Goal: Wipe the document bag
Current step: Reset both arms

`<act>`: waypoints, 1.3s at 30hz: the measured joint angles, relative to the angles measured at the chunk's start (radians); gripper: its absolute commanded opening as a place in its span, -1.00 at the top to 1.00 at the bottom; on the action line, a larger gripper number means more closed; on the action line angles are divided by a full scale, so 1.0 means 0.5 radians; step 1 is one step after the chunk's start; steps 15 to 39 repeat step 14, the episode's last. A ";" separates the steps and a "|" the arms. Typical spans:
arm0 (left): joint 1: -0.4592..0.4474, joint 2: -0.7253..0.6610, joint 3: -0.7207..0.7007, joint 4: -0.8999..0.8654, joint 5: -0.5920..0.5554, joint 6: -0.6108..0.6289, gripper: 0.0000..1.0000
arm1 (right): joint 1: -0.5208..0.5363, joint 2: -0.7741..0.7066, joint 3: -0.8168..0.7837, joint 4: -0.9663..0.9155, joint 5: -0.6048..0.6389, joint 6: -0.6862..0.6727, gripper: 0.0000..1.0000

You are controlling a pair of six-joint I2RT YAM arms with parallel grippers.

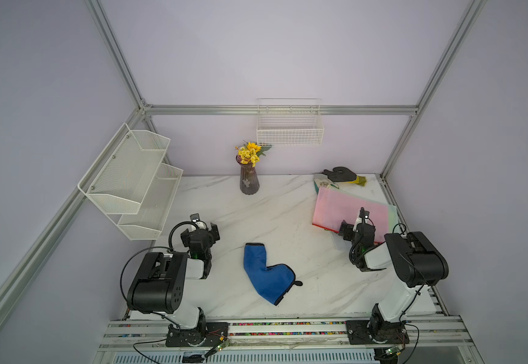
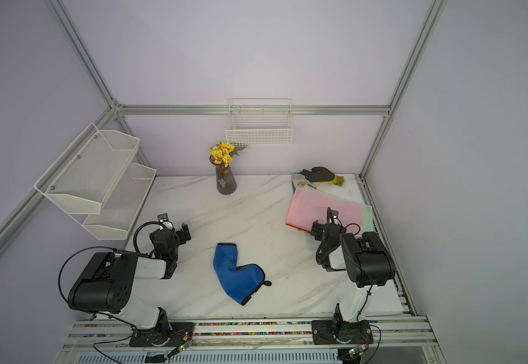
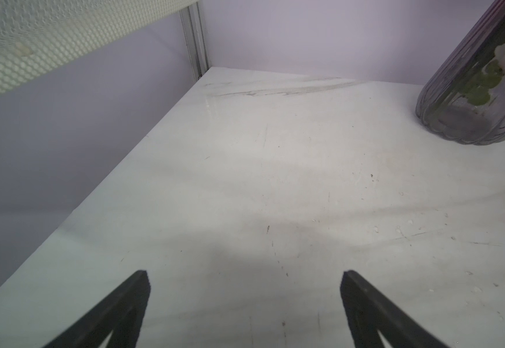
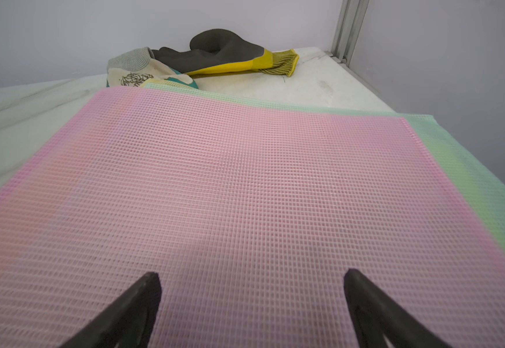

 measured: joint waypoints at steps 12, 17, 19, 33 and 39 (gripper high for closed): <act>0.000 0.001 0.000 0.045 0.011 0.002 -1.00 | 0.000 0.000 0.034 -0.030 -0.034 -0.006 -0.94; 0.001 0.001 0.000 0.049 0.011 0.002 -1.00 | 0.000 0.000 0.035 -0.032 -0.035 -0.006 -0.94; 0.001 0.001 0.000 0.049 0.011 0.002 -1.00 | 0.000 0.000 0.035 -0.032 -0.035 -0.006 -0.94; 0.001 0.001 0.000 0.049 0.011 0.002 -1.00 | 0.000 0.000 0.035 -0.032 -0.035 -0.006 -0.94; 0.001 0.001 0.000 0.049 0.011 0.002 -1.00 | 0.000 0.000 0.035 -0.032 -0.035 -0.006 -0.94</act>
